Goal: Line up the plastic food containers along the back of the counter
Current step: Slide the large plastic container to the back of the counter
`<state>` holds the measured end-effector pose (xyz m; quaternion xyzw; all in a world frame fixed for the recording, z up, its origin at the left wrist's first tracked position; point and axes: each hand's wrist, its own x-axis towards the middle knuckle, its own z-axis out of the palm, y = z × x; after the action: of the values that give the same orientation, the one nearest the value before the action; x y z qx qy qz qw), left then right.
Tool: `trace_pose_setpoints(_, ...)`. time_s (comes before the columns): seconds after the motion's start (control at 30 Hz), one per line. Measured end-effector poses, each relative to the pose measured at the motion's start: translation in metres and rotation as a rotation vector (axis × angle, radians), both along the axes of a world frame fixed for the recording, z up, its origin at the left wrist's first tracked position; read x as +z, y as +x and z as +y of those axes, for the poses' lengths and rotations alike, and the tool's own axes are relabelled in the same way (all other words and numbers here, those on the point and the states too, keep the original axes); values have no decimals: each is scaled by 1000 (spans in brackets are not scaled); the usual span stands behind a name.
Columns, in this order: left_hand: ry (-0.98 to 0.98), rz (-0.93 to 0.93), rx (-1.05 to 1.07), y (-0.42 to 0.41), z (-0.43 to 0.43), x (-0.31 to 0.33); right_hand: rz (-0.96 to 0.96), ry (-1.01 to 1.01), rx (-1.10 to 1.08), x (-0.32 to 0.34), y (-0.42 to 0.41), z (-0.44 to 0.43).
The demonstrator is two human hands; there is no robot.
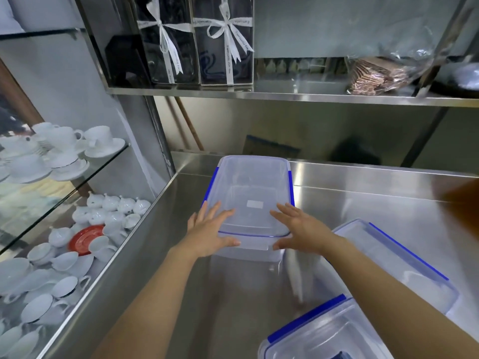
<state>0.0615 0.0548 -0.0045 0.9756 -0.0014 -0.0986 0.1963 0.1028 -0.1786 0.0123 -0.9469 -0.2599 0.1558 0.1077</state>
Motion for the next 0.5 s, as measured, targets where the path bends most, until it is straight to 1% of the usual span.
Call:
trace_pose_setpoints(0.07,54,-11,-21,-4,-7,3,-55,54,-55,4,-9,-9)
trace_pose_setpoints(0.13,47,-76,-35,-9,-22,9,-125,101,-119,9,-16,-27)
trace_pose_setpoints(0.23,-60,-290,-43,-21,-63,22,-147,120,-259,16,-25,-68)
trace_pose_setpoints(0.3,-157,-361,-56,-29,-96,27,-140,84,-330,13,-29,-99)
trace_pose_setpoints(0.37,-255,-272,-52,-34,-129,27,-137,28,-388,7,-34,-128)
trace_pose_setpoints(0.5,-266,69,-95,-39,-181,16,-58,-83,-522,-7,-46,-170)
